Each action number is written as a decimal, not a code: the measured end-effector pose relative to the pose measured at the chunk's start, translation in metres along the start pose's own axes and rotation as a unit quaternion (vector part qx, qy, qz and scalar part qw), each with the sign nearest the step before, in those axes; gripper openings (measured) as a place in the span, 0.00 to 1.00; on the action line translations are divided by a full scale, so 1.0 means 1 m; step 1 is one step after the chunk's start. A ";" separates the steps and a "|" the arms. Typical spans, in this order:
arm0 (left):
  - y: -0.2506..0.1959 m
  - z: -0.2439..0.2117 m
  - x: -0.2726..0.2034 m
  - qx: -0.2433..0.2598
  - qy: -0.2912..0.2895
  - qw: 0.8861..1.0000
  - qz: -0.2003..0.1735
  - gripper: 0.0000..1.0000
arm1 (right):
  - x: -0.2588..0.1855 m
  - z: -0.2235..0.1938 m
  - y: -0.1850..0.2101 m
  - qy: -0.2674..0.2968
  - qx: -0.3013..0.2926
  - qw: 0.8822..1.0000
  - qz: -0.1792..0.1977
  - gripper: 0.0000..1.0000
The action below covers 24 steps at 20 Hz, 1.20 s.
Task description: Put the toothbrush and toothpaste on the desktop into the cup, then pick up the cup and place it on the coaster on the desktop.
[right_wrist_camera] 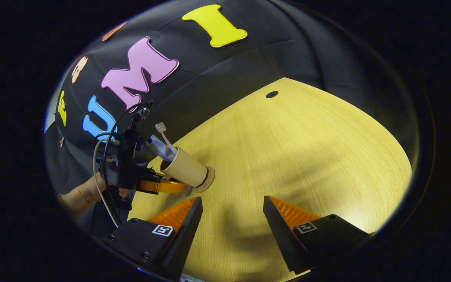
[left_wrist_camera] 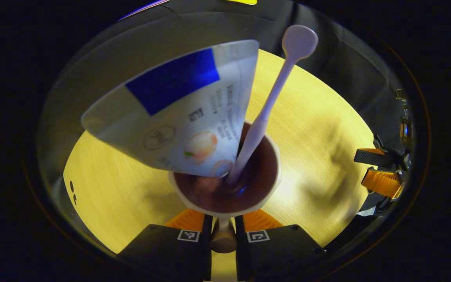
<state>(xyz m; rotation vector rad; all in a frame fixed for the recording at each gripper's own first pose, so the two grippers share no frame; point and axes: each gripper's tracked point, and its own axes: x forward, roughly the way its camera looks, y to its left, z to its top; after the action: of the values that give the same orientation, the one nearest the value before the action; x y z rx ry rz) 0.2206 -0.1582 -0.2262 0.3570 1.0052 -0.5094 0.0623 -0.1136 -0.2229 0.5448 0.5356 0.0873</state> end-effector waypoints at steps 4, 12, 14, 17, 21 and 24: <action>-0.003 0.002 0.008 0.005 0.006 1.000 0.002 0.29 | 0.001 -0.002 -0.003 0.002 0.001 1.000 -0.003 0.96; -0.005 0.007 0.007 0.008 0.012 1.000 -0.001 0.32 | 0.005 -0.008 0.001 0.007 0.003 1.000 -0.002 0.96; -0.004 0.010 0.004 0.007 0.003 1.000 -0.001 0.36 | 0.006 -0.009 0.002 0.007 0.006 1.000 -0.002 0.96; -0.002 0.011 -0.001 0.003 -0.006 1.000 0.008 0.82 | 0.007 -0.009 0.002 0.006 0.006 1.000 -0.001 0.96; 0.001 0.007 -0.013 0.006 -0.024 0.999 0.029 0.91 | 0.008 -0.004 0.011 0.001 0.011 1.000 0.006 0.96; -0.003 0.011 -0.032 -0.004 -0.060 0.998 0.035 0.94 | 0.008 0.002 0.021 -0.002 0.010 1.000 0.014 0.96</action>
<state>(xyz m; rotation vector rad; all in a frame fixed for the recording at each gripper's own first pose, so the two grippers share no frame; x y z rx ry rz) 0.2129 -0.1583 -0.1933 0.3488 0.8765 -0.4587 0.0716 -0.0946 -0.2147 0.5715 0.5256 0.1068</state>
